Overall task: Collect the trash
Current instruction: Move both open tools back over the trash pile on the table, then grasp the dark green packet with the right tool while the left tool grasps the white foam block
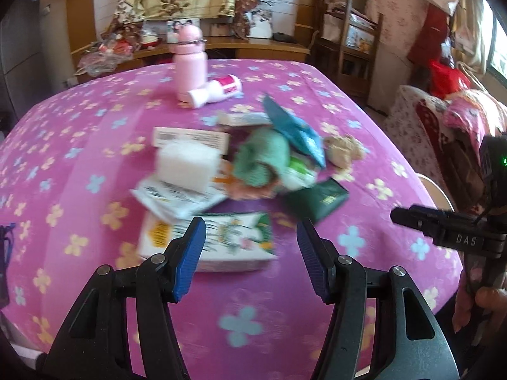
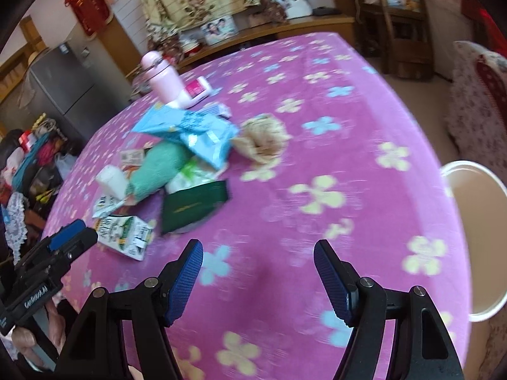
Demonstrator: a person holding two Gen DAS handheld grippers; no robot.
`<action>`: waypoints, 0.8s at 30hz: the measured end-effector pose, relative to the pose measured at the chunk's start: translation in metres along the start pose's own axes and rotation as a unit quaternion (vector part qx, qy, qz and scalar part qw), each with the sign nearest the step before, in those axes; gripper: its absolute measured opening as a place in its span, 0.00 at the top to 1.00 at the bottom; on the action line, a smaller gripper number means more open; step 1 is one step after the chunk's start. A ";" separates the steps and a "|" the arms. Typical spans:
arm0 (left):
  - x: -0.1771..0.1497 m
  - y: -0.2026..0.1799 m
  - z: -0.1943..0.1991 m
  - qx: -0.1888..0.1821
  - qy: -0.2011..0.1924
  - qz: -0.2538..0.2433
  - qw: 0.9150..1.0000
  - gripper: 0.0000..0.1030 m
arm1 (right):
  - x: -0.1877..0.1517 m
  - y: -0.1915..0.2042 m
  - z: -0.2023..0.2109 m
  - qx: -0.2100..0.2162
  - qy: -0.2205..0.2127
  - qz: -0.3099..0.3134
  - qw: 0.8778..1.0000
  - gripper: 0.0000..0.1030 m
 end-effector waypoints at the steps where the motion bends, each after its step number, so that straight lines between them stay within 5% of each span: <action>1: 0.004 0.007 0.001 -0.001 -0.001 0.005 1.000 0.38 | 0.002 0.005 -0.006 0.010 0.004 -0.002 1.000 0.32; 14: 0.055 0.051 -0.034 -0.008 0.017 0.084 0.996 0.33 | 0.021 0.040 -0.055 0.048 0.030 -0.009 0.998 0.27; 24: 0.064 0.049 -0.070 0.020 0.030 0.050 0.998 0.33 | 0.038 0.050 -0.073 0.045 0.023 -0.011 0.999 0.24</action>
Point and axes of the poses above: each gripper's, at about its wrist camera, not at the fingertips, and z roughly against the way its jaws point, y to its left, x to its top, the point moved 9 cm from there along -z, roughly the way its jaws point, and after that the axes turned 13 degrees about z, right-handed, at the moved point
